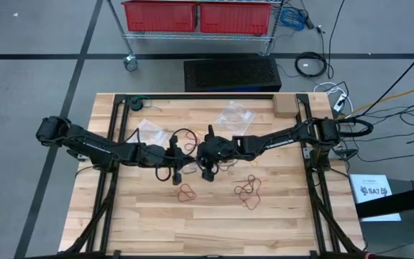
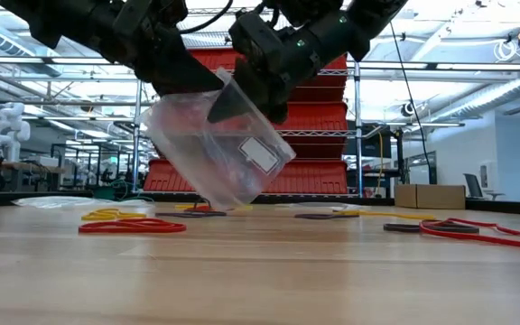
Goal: Sort rubber bands
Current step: Open the bottom zip bag
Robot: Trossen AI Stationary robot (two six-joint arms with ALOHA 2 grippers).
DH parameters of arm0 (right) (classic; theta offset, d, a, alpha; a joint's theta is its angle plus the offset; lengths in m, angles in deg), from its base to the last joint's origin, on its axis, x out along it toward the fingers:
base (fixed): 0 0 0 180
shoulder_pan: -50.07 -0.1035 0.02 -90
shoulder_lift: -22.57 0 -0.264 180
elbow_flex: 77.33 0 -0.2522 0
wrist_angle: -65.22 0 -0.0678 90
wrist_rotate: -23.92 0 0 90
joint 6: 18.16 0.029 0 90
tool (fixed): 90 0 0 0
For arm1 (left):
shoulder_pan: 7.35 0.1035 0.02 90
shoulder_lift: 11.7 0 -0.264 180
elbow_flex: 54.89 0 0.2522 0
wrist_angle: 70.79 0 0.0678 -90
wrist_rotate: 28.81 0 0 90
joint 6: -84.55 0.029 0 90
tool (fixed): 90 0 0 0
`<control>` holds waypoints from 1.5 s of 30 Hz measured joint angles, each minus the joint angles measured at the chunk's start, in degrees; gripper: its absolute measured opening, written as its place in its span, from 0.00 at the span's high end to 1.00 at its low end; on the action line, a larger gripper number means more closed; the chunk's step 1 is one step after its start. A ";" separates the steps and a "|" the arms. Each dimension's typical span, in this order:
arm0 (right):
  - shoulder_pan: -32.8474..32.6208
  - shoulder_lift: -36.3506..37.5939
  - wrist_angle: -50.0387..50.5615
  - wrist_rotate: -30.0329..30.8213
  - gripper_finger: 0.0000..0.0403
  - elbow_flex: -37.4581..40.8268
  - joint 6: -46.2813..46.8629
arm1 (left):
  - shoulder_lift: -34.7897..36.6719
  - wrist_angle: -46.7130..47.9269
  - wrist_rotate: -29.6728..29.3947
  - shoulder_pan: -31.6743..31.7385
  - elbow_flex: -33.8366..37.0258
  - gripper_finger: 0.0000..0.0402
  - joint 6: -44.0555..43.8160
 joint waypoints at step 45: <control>-3.11 -0.39 -32.38 2.63 1.00 12.87 15.44 | 1.40 -0.45 -15.27 -7.61 -2.00 1.00 -0.60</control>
